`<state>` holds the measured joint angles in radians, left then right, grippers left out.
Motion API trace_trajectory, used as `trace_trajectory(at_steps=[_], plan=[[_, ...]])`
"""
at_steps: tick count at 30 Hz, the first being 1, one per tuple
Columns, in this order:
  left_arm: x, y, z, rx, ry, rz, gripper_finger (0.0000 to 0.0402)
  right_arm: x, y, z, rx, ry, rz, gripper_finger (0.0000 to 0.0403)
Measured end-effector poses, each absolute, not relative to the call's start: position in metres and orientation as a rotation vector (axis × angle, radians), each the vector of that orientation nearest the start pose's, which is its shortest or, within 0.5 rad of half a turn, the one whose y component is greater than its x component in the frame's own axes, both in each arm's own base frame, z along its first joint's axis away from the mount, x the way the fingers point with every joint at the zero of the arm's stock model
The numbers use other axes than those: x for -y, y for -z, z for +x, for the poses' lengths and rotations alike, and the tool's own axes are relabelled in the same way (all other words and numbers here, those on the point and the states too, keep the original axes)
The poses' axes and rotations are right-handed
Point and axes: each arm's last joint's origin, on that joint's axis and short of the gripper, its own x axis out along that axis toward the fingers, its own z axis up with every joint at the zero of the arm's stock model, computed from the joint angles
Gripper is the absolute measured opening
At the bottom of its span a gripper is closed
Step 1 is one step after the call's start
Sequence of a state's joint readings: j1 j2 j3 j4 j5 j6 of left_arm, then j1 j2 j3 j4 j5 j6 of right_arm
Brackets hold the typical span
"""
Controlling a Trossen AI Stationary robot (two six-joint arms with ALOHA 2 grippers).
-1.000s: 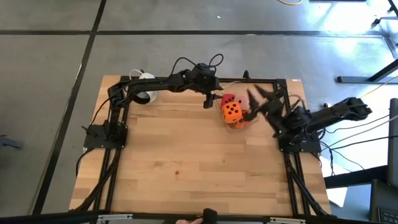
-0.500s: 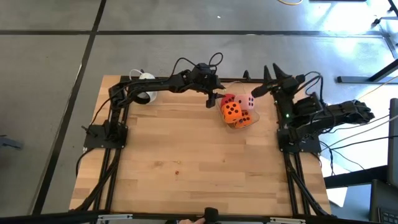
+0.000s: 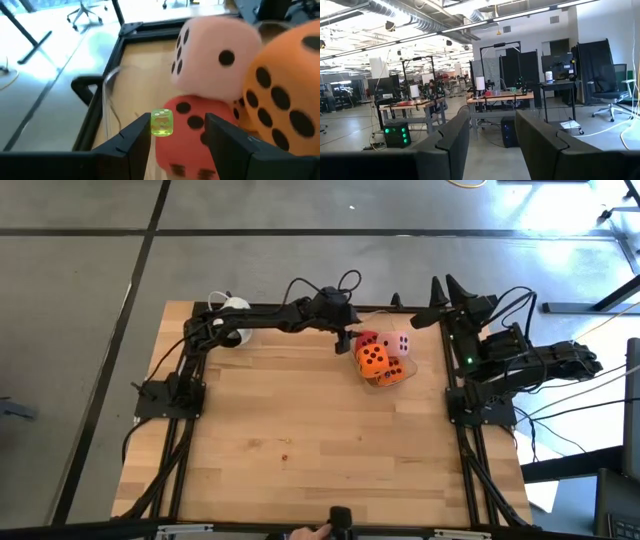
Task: Pick & Place Dice
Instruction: Put the small green die in the bin
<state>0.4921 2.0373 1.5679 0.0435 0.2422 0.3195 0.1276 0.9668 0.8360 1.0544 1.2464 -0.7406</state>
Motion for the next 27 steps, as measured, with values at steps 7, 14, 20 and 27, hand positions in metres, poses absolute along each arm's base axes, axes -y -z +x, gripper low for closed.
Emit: trace_trajectory(at_steps=[7, 14, 20, 27], plan=[[-0.229, -0.246, 0.434, -0.41, -0.163, 0.161, 0.0178, 0.006, -0.409, 0.169, 0.303, 1.234, -0.01, 0.016], [-0.247, -0.237, 0.467, -0.48, -0.144, 0.09, 0.0178, 0.007, -0.409, 0.169, 0.298, 1.241, -0.005, 0.016], [-0.259, -0.232, 0.482, -0.594, -0.14, 0.034, 0.0178, 0.007, -0.409, 0.169, 0.295, 1.242, -0.009, 0.016], [-0.258, -0.231, 0.482, -0.645, -0.127, 0.036, 0.0178, 0.007, -0.408, 0.168, 0.255, 1.267, -0.027, 0.016]])
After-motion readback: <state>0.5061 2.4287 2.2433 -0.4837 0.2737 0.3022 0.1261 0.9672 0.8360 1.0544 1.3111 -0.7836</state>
